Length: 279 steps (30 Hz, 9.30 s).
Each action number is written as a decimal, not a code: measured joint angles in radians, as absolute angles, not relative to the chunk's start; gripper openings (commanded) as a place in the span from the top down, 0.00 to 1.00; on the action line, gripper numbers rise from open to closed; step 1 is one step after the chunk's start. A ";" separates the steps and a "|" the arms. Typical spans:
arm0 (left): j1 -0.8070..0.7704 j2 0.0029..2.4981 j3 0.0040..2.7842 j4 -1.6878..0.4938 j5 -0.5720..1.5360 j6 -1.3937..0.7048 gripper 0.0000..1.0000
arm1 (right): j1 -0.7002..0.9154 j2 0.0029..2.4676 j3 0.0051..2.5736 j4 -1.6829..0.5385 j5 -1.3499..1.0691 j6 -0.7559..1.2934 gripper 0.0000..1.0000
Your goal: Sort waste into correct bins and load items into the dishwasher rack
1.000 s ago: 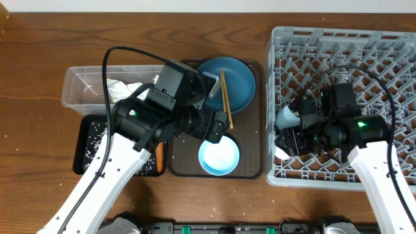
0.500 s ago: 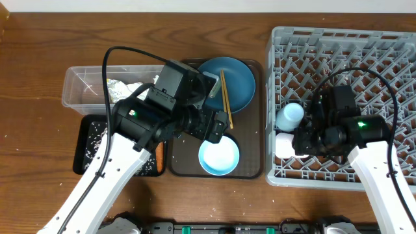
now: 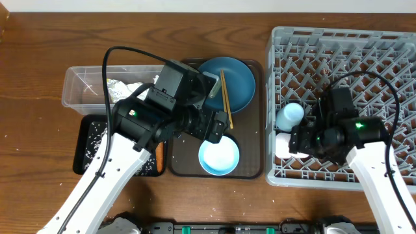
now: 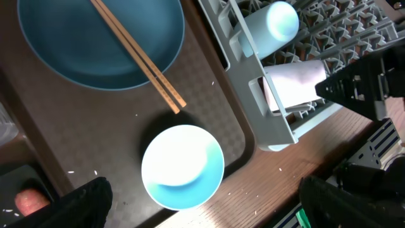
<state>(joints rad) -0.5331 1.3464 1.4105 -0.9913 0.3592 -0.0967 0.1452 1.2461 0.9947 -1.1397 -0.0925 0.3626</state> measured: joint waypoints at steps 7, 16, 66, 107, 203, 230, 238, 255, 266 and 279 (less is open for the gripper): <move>-0.533 1.346 1.411 -0.991 0.359 -0.097 0.03 | 0.145 1.246 0.895 -1.021 -0.138 0.403 0.07; -0.533 1.346 1.411 -0.991 0.359 -0.097 0.04 | 0.145 1.245 0.868 -0.984 -0.165 0.395 0.27; -0.533 1.346 1.411 -0.991 0.359 -0.097 0.04 | 0.145 1.253 0.889 -0.758 -0.058 0.147 0.32; -0.533 1.346 1.411 -0.991 0.359 -0.097 0.03 | 0.245 1.180 1.026 -1.030 -0.300 0.094 0.39; -0.533 1.346 1.411 -0.991 0.359 -0.097 0.04 | 0.415 1.508 1.024 -0.841 0.097 0.307 0.87; -0.533 1.346 1.411 -0.991 0.359 -0.097 0.04 | 0.397 1.410 1.261 -1.031 0.144 0.303 0.62; -0.533 1.346 1.411 -0.991 0.359 -0.097 0.04 | 0.397 1.338 1.291 -1.024 0.033 0.299 0.56; -0.533 1.346 1.411 -0.990 0.359 -0.097 0.03 | 0.397 1.340 1.291 -1.077 -0.072 0.295 0.01; -0.407 1.328 1.411 -0.983 0.300 -0.108 0.03 | 0.478 1.340 1.249 -0.996 -0.167 0.296 0.06; -0.096 1.242 1.411 -1.044 0.273 -0.130 0.04 | 0.583 1.388 1.103 -0.670 -0.154 0.346 0.46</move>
<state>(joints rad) -0.0956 1.2419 1.4105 -1.0443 0.2726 -0.1303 0.5827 1.3880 1.1034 -0.6701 -0.1535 0.3462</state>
